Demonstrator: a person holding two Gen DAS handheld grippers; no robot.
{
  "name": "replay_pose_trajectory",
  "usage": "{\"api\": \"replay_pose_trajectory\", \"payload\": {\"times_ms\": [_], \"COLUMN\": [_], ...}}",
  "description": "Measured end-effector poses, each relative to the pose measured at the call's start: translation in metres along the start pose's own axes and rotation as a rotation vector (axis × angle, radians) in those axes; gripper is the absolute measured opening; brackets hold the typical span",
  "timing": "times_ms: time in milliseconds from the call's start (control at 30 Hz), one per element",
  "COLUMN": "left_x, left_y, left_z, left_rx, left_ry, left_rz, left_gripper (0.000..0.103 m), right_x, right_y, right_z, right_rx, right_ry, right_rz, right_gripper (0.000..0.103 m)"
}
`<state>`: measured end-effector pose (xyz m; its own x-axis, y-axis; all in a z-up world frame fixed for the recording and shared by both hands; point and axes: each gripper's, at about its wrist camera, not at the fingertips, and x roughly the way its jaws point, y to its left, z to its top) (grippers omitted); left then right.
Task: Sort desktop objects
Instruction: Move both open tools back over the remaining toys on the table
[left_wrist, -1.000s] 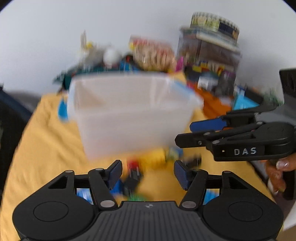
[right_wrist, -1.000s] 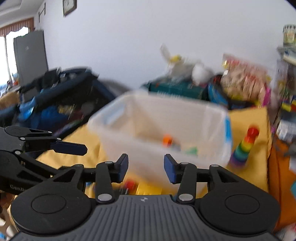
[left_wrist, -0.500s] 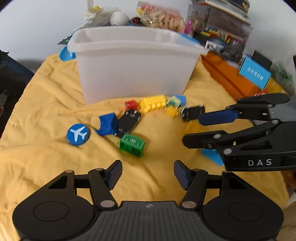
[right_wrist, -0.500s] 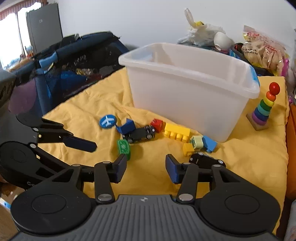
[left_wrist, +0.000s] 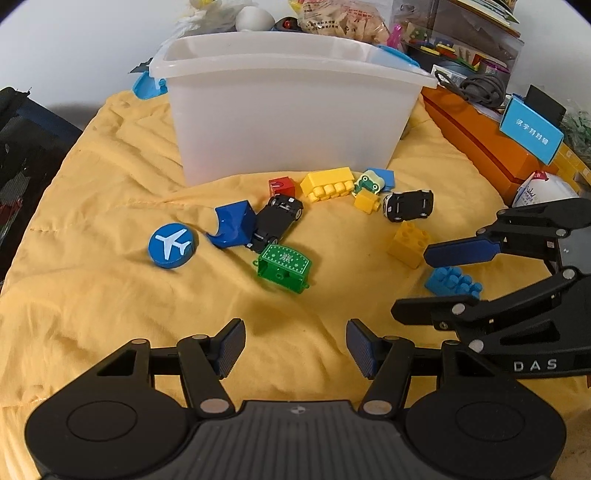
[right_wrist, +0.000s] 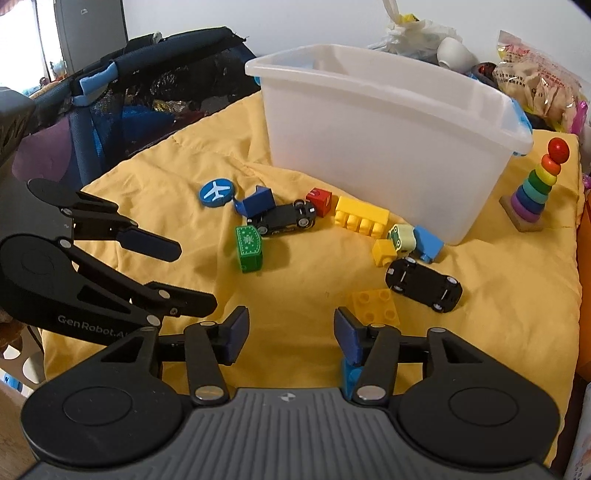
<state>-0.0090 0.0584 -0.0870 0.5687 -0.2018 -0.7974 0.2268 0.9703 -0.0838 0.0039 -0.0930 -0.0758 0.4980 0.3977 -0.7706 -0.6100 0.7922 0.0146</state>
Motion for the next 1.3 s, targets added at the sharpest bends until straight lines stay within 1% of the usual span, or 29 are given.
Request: {"api": "replay_pose_trajectory", "payload": {"times_ms": [267, 667, 1033, 1267, 1300], "left_x": [0.002, 0.005, 0.008, 0.008, 0.008], "left_y": [0.006, 0.009, 0.011, 0.011, 0.011], "left_z": [-0.002, -0.003, -0.002, -0.001, -0.001], "left_rx": [-0.015, -0.022, -0.014, -0.011, -0.012], "left_ry": [0.009, 0.017, 0.018, 0.009, 0.008], "left_rz": [0.002, -0.005, -0.014, -0.022, -0.024], "left_gripper": [0.064, 0.064, 0.064, 0.064, 0.064], "right_x": [0.006, 0.011, 0.012, 0.015, 0.015], "right_y": [0.007, 0.005, 0.001, 0.001, 0.001], "right_z": [-0.003, -0.005, -0.006, -0.007, -0.007], "right_rx": [-0.020, -0.009, 0.005, -0.001, -0.002], "right_ry": [0.028, 0.050, 0.045, 0.059, 0.058], "right_rz": [0.012, 0.011, 0.005, 0.003, 0.004], "right_gripper": [0.058, 0.060, 0.060, 0.060, 0.059]}}
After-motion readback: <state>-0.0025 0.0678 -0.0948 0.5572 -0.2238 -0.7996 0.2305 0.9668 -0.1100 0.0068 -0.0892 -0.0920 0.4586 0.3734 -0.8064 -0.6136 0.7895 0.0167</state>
